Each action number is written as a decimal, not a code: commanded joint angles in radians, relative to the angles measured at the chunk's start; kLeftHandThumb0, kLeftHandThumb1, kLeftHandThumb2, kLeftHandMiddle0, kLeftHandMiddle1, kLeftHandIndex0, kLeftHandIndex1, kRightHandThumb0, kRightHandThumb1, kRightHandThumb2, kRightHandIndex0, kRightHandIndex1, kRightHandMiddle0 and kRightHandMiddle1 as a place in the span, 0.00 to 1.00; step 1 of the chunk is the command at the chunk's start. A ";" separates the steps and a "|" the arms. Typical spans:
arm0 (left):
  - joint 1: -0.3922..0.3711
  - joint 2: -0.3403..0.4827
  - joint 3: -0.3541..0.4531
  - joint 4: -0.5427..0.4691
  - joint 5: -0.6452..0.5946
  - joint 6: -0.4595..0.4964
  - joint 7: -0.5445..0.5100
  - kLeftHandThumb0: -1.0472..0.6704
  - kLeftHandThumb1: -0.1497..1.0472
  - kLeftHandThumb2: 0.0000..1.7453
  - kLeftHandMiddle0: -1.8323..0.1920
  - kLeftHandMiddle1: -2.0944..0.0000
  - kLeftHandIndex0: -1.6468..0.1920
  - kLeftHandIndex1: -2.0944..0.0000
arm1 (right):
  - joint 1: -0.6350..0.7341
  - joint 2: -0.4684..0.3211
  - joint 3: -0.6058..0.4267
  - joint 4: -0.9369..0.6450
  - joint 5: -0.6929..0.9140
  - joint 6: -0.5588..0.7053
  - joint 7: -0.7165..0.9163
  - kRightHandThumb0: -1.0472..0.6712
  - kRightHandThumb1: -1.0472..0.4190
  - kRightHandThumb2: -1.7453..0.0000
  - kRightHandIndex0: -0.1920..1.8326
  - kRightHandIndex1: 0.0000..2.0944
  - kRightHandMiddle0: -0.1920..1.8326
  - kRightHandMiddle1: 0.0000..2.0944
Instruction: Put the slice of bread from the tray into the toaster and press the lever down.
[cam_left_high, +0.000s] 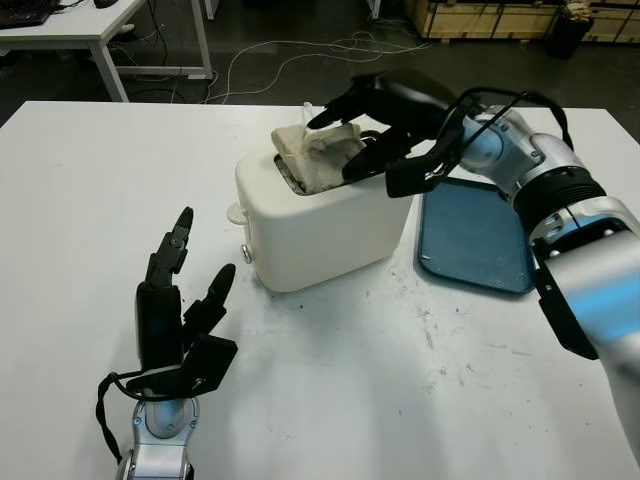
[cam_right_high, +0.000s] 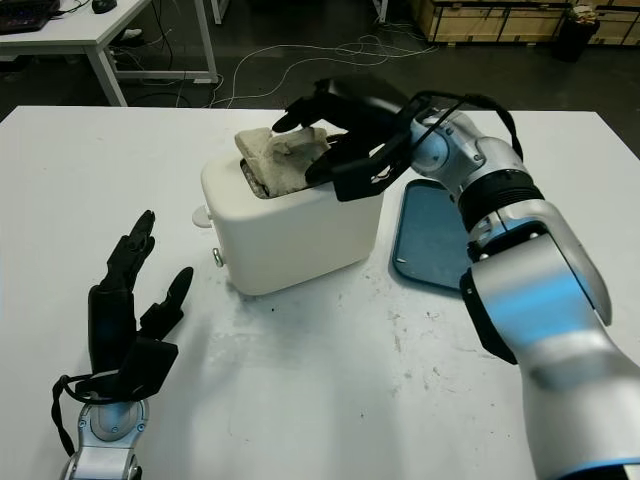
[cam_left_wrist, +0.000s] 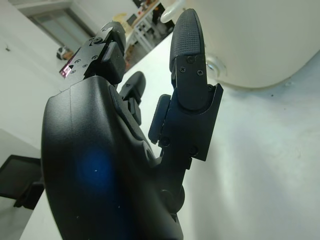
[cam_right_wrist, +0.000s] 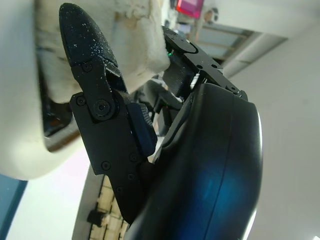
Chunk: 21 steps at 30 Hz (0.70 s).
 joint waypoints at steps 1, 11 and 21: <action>-0.012 0.005 -0.005 0.006 -0.008 0.006 -0.012 0.23 0.89 0.21 0.84 0.73 0.72 1.00 | -0.021 -0.011 -0.025 -0.016 0.030 0.018 -0.006 0.13 0.14 1.00 0.24 0.30 0.42 0.00; -0.031 0.006 -0.001 0.026 0.003 -0.003 -0.010 0.23 0.89 0.21 0.83 0.73 0.71 1.00 | -0.032 -0.002 -0.157 -0.040 0.150 0.020 0.002 0.13 0.12 1.00 0.23 0.40 0.45 0.01; -0.042 0.006 0.002 0.033 -0.005 0.006 -0.015 0.23 0.89 0.21 0.84 0.73 0.72 1.00 | -0.040 -0.022 -0.193 -0.059 0.169 0.049 0.023 0.14 0.11 0.99 0.17 0.48 0.45 0.01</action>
